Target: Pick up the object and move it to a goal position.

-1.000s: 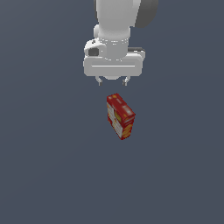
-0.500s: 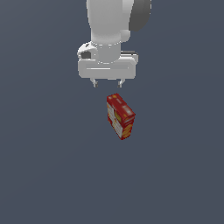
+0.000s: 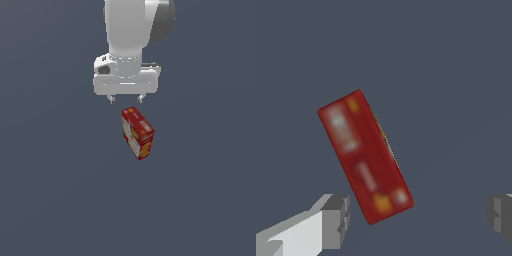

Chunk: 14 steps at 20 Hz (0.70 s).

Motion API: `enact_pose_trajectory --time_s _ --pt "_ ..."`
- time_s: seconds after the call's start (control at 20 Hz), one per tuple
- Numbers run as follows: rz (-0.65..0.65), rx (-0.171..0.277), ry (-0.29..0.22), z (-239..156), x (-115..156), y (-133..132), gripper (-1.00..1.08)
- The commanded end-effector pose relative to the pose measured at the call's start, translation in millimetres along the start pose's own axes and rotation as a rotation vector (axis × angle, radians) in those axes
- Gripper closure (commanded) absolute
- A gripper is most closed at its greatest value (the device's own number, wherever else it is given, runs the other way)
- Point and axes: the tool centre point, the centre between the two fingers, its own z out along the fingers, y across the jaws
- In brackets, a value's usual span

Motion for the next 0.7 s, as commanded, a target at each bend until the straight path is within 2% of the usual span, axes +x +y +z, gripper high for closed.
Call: enact_pose_trajectory --time_s 0.0,0.65 --pt "-0.049 0.0 -0.003 6.9 1.6 -5.0 -0.92" --pt "-0.366 0.003 -0.017 50.9 8.9 -37.6 -0.92"
